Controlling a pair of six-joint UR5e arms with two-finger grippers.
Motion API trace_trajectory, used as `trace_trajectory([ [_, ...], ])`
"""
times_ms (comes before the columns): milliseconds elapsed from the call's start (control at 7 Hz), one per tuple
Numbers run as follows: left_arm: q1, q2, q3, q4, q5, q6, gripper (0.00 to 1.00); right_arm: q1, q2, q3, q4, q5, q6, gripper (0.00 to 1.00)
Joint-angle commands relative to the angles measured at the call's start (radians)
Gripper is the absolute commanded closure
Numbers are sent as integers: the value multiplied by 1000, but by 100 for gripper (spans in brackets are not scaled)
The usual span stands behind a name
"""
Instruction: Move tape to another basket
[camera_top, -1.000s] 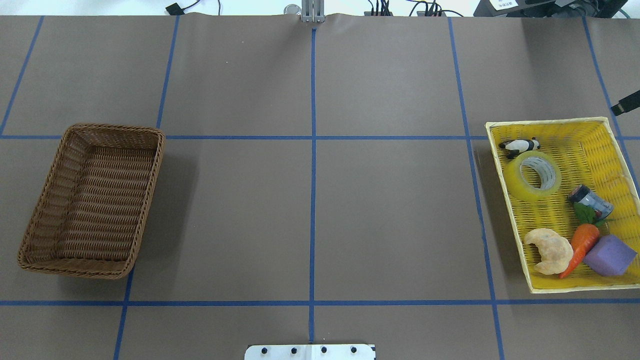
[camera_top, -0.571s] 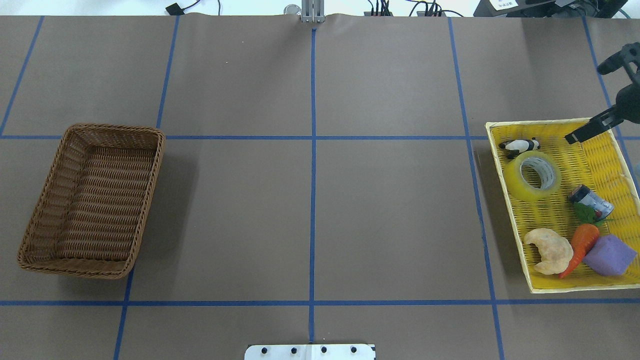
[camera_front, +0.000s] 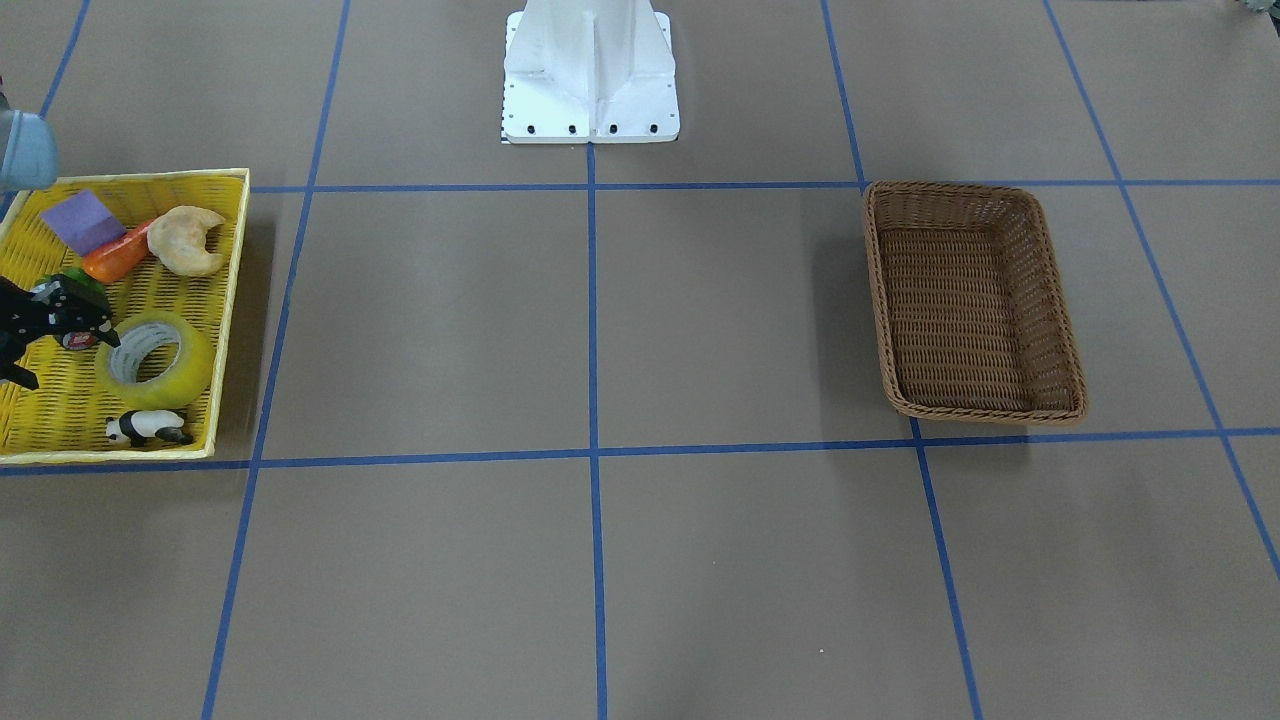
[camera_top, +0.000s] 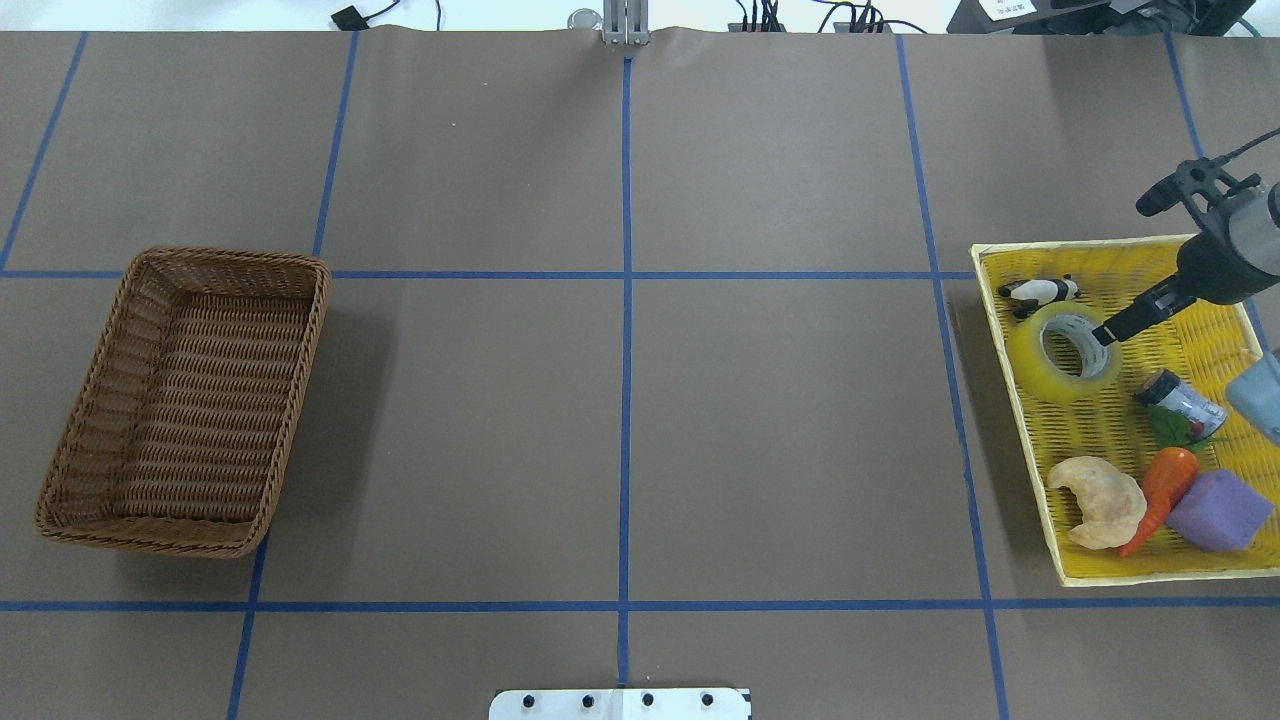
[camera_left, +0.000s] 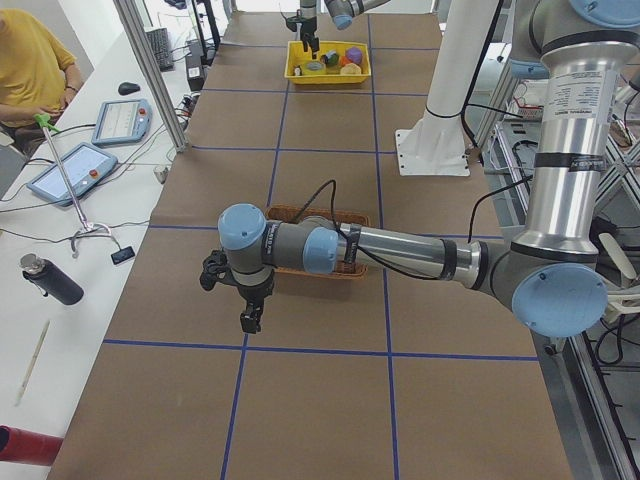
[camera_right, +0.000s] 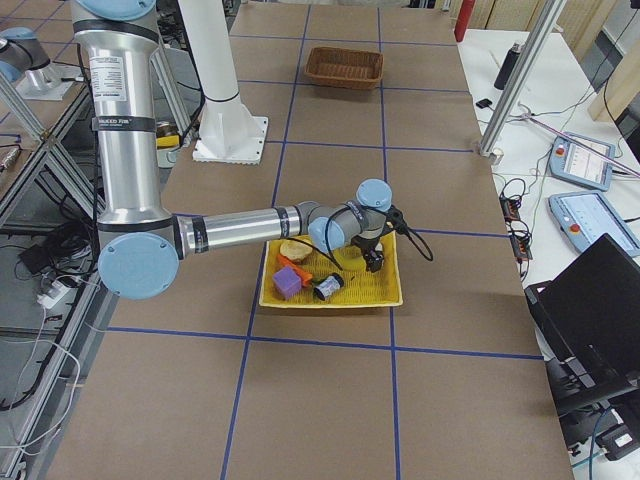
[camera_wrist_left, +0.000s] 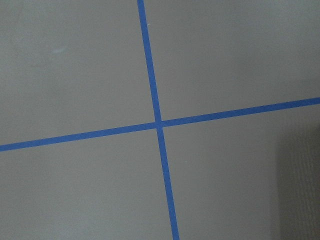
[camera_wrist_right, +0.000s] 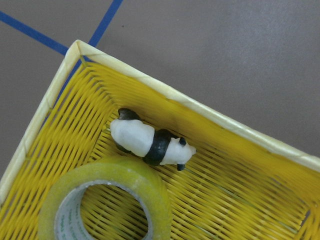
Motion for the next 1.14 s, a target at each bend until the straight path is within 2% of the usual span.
trace_trajectory([
  [0,0,0,0,0,-1,1,2,-17,12,-36,0,-1,1,2],
  [143,0,0,2,-2,0,1,2,-29,15,-46,1,-1,1,5],
  [286,0,0,5,-2,0,1,2,-45,21,-47,0,-1,2,28],
  [429,0,0,6,-2,0,1,2,-57,30,-53,0,-3,-4,75],
  [571,0,0,9,0,0,1,2,-57,41,-52,0,-12,-12,100],
  [1000,0,2,8,0,0,1,2,-48,40,-21,0,-35,-22,100],
])
